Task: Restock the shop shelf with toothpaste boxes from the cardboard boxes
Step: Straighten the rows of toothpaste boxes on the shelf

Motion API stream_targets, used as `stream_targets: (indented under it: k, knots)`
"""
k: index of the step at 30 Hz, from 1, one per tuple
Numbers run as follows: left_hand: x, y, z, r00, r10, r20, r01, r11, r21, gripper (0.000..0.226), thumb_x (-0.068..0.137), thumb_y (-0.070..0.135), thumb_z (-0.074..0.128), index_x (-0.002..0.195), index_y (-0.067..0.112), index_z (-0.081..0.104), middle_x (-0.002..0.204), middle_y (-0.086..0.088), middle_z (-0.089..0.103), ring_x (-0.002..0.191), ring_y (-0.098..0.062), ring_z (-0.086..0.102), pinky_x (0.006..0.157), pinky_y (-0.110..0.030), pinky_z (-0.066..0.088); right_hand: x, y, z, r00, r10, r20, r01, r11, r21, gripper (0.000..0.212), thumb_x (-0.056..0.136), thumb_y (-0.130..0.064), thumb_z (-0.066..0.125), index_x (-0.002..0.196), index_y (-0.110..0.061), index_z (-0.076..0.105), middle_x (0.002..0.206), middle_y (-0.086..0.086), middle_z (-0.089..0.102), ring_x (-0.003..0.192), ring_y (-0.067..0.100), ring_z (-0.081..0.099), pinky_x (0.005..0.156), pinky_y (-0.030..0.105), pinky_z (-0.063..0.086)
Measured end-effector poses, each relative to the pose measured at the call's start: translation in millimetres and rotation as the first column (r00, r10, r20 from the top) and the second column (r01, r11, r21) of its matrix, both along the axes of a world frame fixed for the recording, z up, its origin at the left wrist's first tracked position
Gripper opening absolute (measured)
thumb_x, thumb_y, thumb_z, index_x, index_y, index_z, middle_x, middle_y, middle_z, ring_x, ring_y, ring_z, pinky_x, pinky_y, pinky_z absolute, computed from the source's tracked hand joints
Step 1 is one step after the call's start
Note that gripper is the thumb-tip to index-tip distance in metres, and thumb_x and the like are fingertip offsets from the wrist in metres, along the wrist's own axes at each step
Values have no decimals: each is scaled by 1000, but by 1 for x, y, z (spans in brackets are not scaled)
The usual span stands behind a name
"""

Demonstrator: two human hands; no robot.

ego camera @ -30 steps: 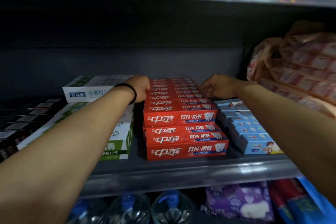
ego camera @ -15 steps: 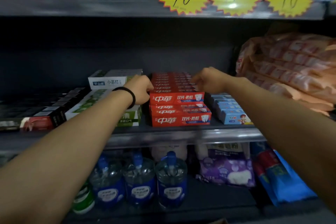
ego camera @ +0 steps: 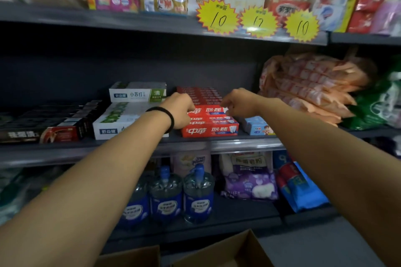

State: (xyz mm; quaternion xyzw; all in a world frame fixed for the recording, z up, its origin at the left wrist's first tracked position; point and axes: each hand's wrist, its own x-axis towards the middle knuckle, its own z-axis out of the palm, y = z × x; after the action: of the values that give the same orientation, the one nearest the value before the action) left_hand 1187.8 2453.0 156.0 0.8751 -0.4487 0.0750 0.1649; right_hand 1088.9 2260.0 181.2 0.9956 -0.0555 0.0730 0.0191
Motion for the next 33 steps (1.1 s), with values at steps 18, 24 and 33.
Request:
stream_targets:
  k: [18,24,33]
  knots:
    - [-19,-133,-18,990,23,136,-46,984,170,12,78,18,68,87,10,69,96,-10,68,85,-26,62,76,-34,52,-41,-136,-37,998,-17,-63,18,1000,14,51,84,-21,71,131,-10,55,126,7,61,110,23,58,93,30,46]
    - [-36,-172,-17,993,36,115,-53,989,141,36,79,24,71,113,13,67,113,-8,65,104,-25,60,87,-31,50,-59,-188,-34,1000,0,-28,1,1000,26,59,81,-24,75,133,-12,51,128,6,57,114,22,55,87,25,40]
    - [-46,-221,-41,997,63,35,-67,987,144,33,79,21,72,111,12,67,107,-7,67,95,-24,62,83,-35,52,-57,-238,-52,997,34,-74,-31,999,42,60,84,-24,72,137,-15,47,135,4,53,118,20,52,90,26,40]
